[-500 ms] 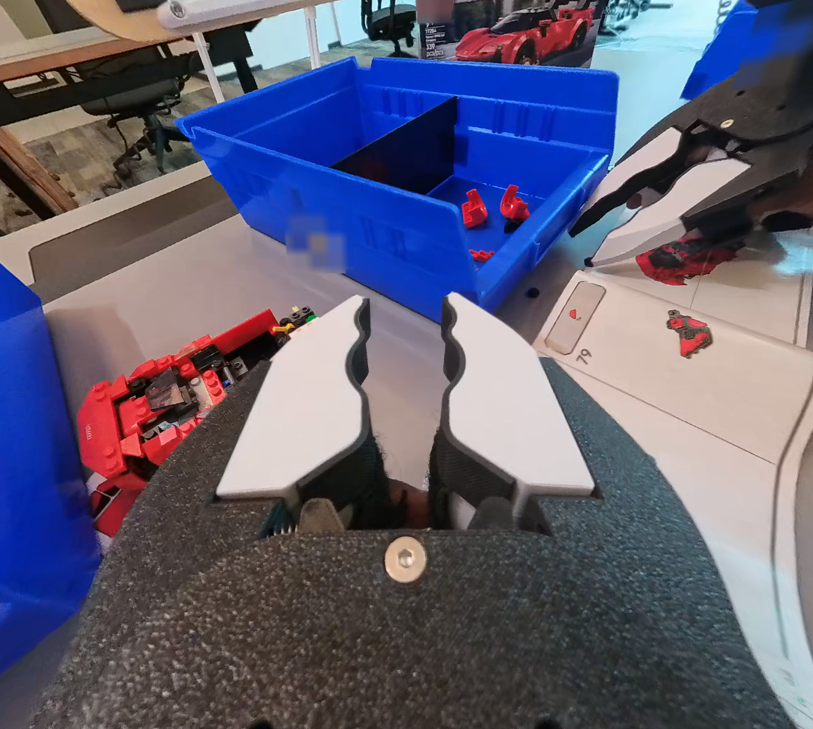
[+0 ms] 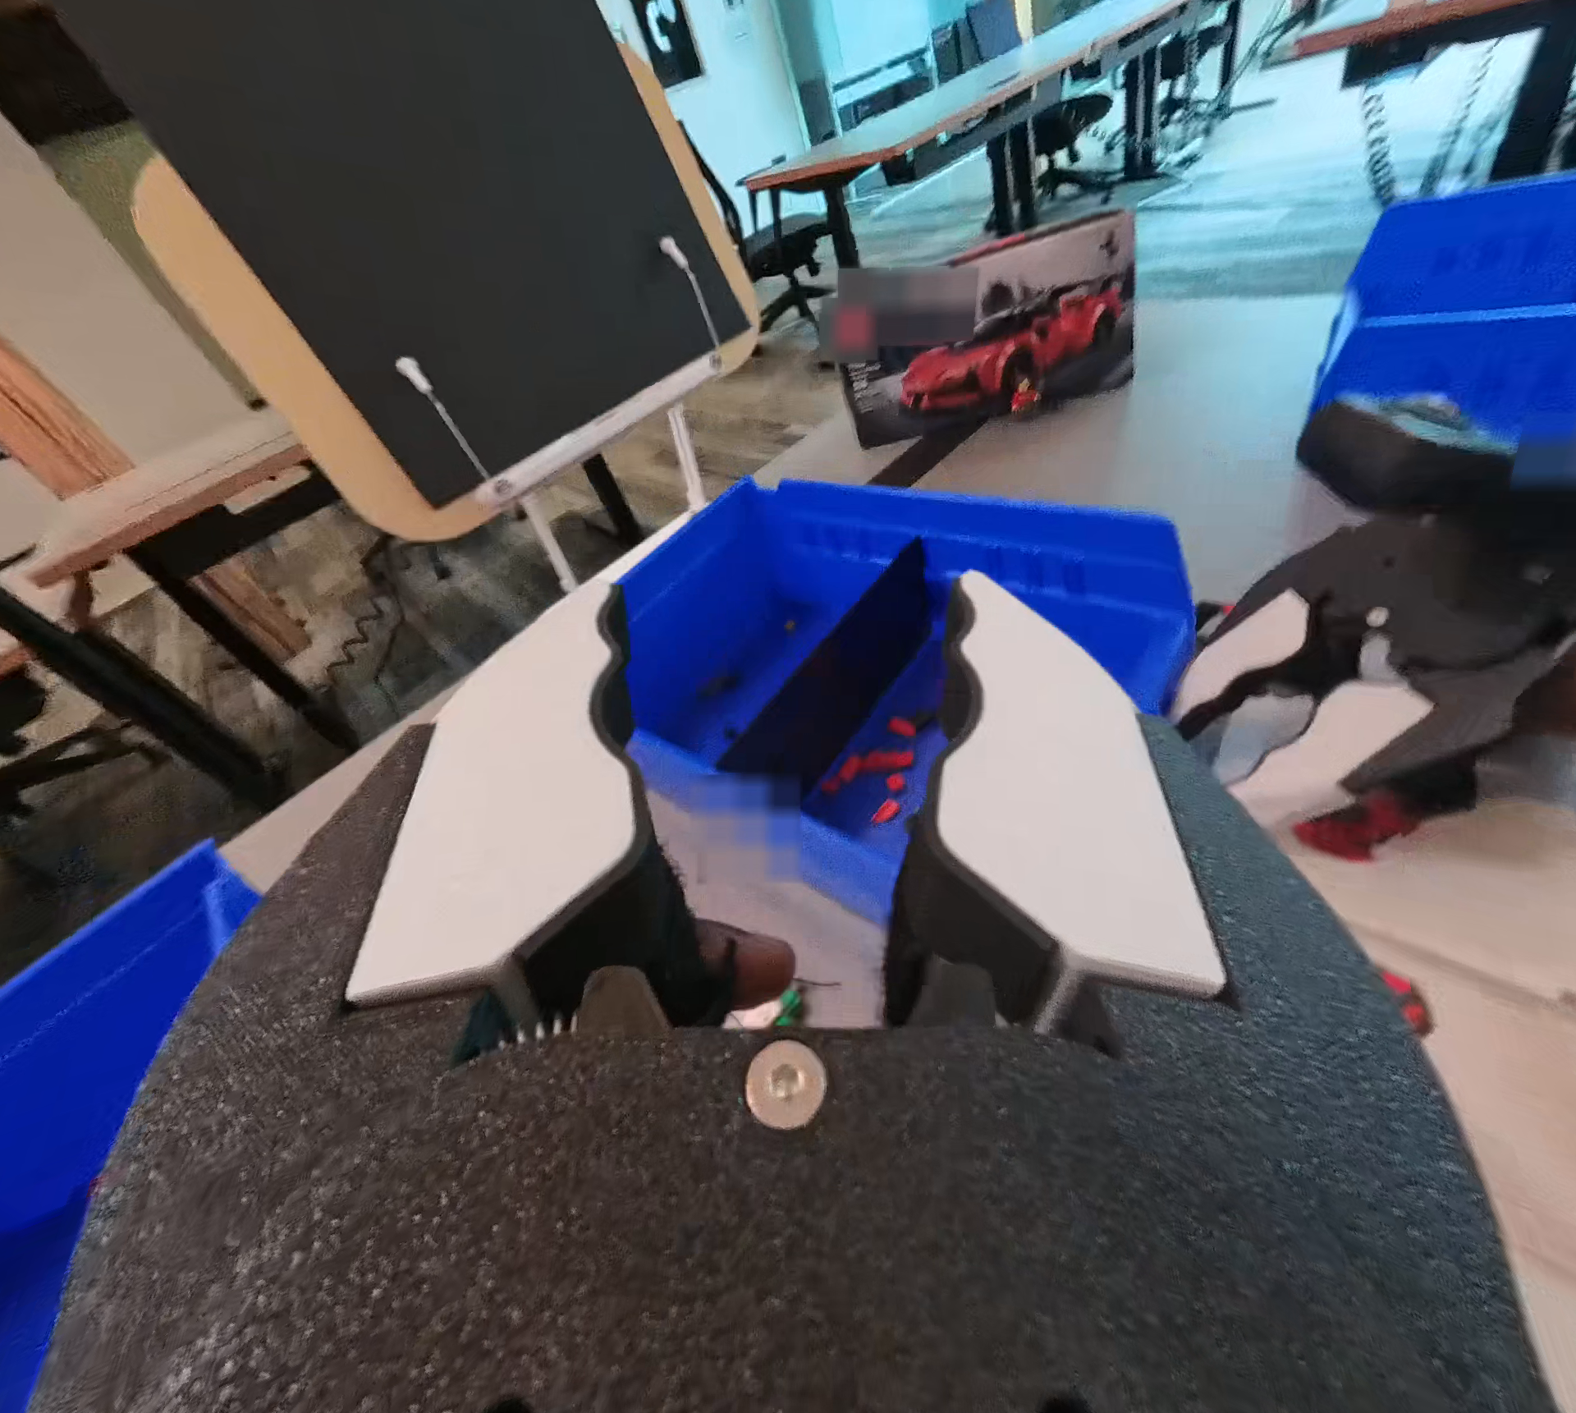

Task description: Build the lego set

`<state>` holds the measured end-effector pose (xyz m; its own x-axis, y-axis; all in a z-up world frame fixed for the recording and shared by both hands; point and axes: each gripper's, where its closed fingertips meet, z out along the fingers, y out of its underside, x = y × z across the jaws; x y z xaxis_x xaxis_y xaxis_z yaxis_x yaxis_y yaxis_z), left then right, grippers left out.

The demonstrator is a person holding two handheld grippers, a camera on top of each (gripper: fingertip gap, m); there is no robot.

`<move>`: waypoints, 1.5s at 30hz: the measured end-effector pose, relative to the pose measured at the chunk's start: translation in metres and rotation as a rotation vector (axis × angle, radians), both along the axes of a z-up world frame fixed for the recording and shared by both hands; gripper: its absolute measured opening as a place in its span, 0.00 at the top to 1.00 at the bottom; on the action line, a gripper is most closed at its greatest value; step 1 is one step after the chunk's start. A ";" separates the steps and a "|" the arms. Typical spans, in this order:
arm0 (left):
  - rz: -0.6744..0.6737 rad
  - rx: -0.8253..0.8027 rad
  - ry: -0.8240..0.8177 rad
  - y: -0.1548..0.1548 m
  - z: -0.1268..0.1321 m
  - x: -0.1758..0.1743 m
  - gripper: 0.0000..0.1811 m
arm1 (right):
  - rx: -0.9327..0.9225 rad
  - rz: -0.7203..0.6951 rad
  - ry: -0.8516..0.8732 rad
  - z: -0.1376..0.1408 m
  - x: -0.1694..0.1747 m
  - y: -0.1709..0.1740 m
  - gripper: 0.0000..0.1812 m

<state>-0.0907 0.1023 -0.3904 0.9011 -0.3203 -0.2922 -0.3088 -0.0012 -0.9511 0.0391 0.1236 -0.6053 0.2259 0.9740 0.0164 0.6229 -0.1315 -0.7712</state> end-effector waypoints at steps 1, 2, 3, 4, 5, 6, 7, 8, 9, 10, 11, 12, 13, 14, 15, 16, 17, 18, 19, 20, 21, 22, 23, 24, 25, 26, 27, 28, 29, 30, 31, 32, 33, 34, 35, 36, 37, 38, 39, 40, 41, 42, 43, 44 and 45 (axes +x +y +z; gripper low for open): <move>-0.026 -0.012 -0.035 0.006 0.001 0.005 0.58 | 0.005 0.001 -0.010 0.000 0.000 -0.001 0.77; -0.058 -0.023 -0.074 0.010 -0.003 0.011 0.55 | 0.009 0.000 -0.012 0.000 0.001 -0.001 0.76; -0.083 -0.037 -0.103 0.012 -0.009 0.016 0.52 | 0.010 -0.001 -0.009 0.001 0.001 -0.002 0.75; -0.089 -0.050 -0.116 0.014 -0.018 0.018 0.51 | 0.008 -0.001 -0.004 0.003 0.001 -0.002 0.75; -0.082 -0.060 -0.111 0.016 -0.029 0.018 0.50 | 0.003 -0.003 -0.001 0.004 0.002 -0.003 0.74; -0.067 -0.072 -0.102 0.017 -0.041 0.017 0.50 | -0.004 -0.006 0.001 0.005 0.002 -0.003 0.74; -0.060 -0.087 -0.099 0.019 -0.053 0.018 0.50 | -0.012 -0.005 0.003 0.006 0.003 -0.003 0.73; -0.068 -0.114 -0.095 0.020 -0.065 0.021 0.50 | -0.016 -0.007 0.004 0.007 0.004 -0.003 0.72; -0.079 -0.147 -0.089 0.021 -0.076 0.025 0.50 | -0.020 -0.012 0.004 0.008 0.005 -0.003 0.72; -0.092 -0.172 -0.082 0.023 -0.084 0.029 0.51 | -0.027 -0.016 0.002 0.009 0.006 -0.003 0.71; -0.105 -0.185 -0.070 0.024 -0.091 0.034 0.51 | -0.035 -0.018 0.004 0.010 0.006 -0.004 0.70; -0.108 -0.191 -0.052 0.027 -0.097 0.037 0.50 | -0.044 -0.021 0.016 0.012 0.006 -0.005 0.69; -0.105 -0.191 -0.034 0.028 -0.103 0.039 0.50 | -0.055 -0.025 0.037 0.015 0.006 -0.006 0.69; -0.100 -0.188 -0.014 0.030 -0.109 0.040 0.50 | -0.063 -0.029 0.058 0.018 0.004 -0.006 0.70; -0.089 -0.192 0.008 0.030 -0.116 0.040 0.51 | -0.065 -0.029 0.068 0.019 0.003 -0.007 0.70; -0.080 -0.200 0.024 0.030 -0.122 0.039 0.52 | -0.063 -0.026 0.065 0.018 0.003 -0.007 0.70; -0.079 -0.206 0.041 0.029 -0.127 0.039 0.53 | -0.056 -0.021 0.062 0.018 0.003 -0.008 0.70; -0.071 -0.200 0.065 0.029 -0.129 0.036 0.53 | -0.043 -0.016 0.065 0.018 0.002 -0.008 0.70; -0.038 -0.181 0.082 0.031 -0.129 0.029 0.55 | -0.026 -0.010 0.072 0.018 0.001 -0.007 0.72; -0.005 -0.162 0.075 0.033 -0.126 0.020 0.56 | -0.009 -0.003 0.081 0.017 0.000 -0.005 0.75; 0.016 -0.158 0.044 0.035 -0.125 0.013 0.56 | 0.006 -0.006 0.084 0.016 0.000 -0.002 0.78; 0.018 -0.170 0.008 0.036 -0.125 0.009 0.55 | 0.016 -0.007 0.093 0.016 0.000 -0.001 0.78; 0.014 -0.182 -0.011 0.036 -0.127 0.006 0.52 | 0.021 -0.008 0.098 0.016 0.001 0.000 0.77; 0.005 -0.189 -0.017 0.036 -0.128 0.006 0.51 | 0.030 -0.010 0.095 0.017 0.001 0.001 0.76; -0.001 -0.200 -0.025 0.035 -0.128 0.006 0.50 | 0.046 -0.004 0.094 0.019 0.001 0.001 0.76; -0.003 -0.214 -0.027 0.034 -0.128 0.007 0.50 | 0.073 0.002 0.105 0.025 0.001 0.001 0.76; 0.001 -0.228 -0.014 0.033 -0.128 0.008 0.49 | 0.110 0.004 0.129 0.033 0.001 0.001 0.76; 0.015 -0.244 0.028 0.032 -0.131 0.006 0.49 | 0.162 -0.004 0.163 0.044 0.002 0.002 0.76; 0.044 -0.251 0.091 0.031 -0.133 0.002 0.48 | 0.227 -0.020 0.206 0.057 0.004 0.005 0.76; 0.071 -0.237 0.146 0.030 -0.132 -0.002 0.47 | 0.300 -0.056 0.253 0.072 0.007 0.010 0.76; 0.086 -0.212 0.172 0.029 -0.128 -0.004 0.49 | 0.370 -0.109 0.297 0.085 0.013 0.017 0.75; 0.096 -0.194 0.168 0.029 -0.125 -0.005 0.51 | 0.431 -0.172 0.334 0.096 0.020 0.025 0.75; 0.101 -0.196 0.145 0.030 -0.126 -0.007 0.51 | 0.478 -0.236 0.363 0.104 0.028 0.033 0.74; 0.093 -0.216 0.121 0.030 -0.129 -0.007 0.50 | 0.507 -0.289 0.384 0.109 0.035 0.040 0.73; 0.075 -0.243 0.099 0.031 -0.134 -0.007 0.49 | 0.511 -0.322 0.390 0.108 0.039 0.046 0.72; 0.049 -0.277 0.085 0.031 -0.139 -0.005 0.48 | 0.486 -0.345 0.375 0.102 0.041 0.051 0.68; 0.026 -0.310 0.079 0.030 -0.145 -0.003 0.48 | 0.435 -0.369 0.350 0.093 0.042 0.056 0.63; 0.009 -0.333 0.075 0.030 -0.150 -0.001 0.47 | 0.367 -0.378 0.331 0.084 0.040 0.059 0.60; -0.018 -0.362 0.078 0.029 -0.156 0.002 0.47 | 0.280 -0.360 0.314 0.071 0.035 0.059 0.56; -0.045 -0.405 0.072 0.027 -0.163 0.006 0.45 | 0.176 -0.323 0.286 0.057 0.027 0.055 0.52; -0.076 -0.430 0.031 0.026 -0.165 0.011 0.44 | 0.073 -0.266 0.256 0.043 0.020 0.046 0.54; -0.094 -0.458 0.009 0.025 -0.168 0.014 0.44 | 0.016 -0.225 0.250 0.036 0.013 0.039 0.50; -0.087 -0.462 -0.002 0.026 -0.169 0.012 0.43 | 0.035 -0.213 0.261 0.038 0.011 0.037 0.49; -0.048 -0.446 -0.002 0.028 -0.167 0.004 0.44 | 0.062 -0.192 0.260 0.038 0.010 0.035 0.53; 0.029 -0.415 0.023 0.033 -0.165 -0.010 0.51 | 0.071 -0.158 0.255 0.037 0.007 0.031 0.59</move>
